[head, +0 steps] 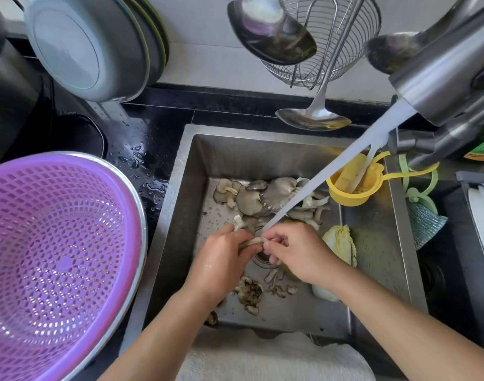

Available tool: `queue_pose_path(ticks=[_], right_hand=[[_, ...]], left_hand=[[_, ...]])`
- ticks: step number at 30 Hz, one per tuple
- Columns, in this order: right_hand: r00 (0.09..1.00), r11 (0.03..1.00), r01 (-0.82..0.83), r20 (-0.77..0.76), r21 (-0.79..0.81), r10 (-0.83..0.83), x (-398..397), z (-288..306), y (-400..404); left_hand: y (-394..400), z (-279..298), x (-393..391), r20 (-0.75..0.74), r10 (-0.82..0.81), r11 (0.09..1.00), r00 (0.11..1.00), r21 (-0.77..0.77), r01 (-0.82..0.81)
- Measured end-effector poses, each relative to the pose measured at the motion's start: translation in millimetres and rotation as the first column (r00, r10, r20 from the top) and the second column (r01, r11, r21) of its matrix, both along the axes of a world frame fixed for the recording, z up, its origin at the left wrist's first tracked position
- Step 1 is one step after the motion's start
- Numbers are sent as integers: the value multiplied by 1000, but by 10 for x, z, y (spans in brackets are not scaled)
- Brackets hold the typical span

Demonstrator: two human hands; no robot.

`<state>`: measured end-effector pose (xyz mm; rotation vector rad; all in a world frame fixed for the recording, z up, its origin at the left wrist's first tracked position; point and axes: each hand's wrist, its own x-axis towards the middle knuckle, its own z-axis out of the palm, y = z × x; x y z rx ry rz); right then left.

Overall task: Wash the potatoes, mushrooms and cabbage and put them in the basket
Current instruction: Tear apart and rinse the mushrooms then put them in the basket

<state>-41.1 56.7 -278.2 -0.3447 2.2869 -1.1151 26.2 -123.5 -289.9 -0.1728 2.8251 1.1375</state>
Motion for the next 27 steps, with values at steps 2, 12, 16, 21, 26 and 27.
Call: queue_pose_path(ticks=[2,12,16,21,26,27], right_hand=[[999,999,-43,-11,12,43,3,43,-22],[900,854,-279,-191,439,392,-92,273,-211],[969,950,-237,-28,204,247,-127,240,-130],[729,768,588,579,-255,-366,-18,24,-22],[934,971,94,318,218,-162,263,-363,114],[949,955,11,297,296,-103,268,-398,138]], left_hand=[[13,-4,17,-47,-25,998,999,-53,23],[136,74,1,-164,-290,871,943,-453,189],[10,-22,18,-168,-212,970,963,-160,186],[59,18,-9,152,253,782,955,549,-295],[210,-5,-100,472,172,539,865,690,-483],[231,-7,-121,485,144,513,863,709,-484]])
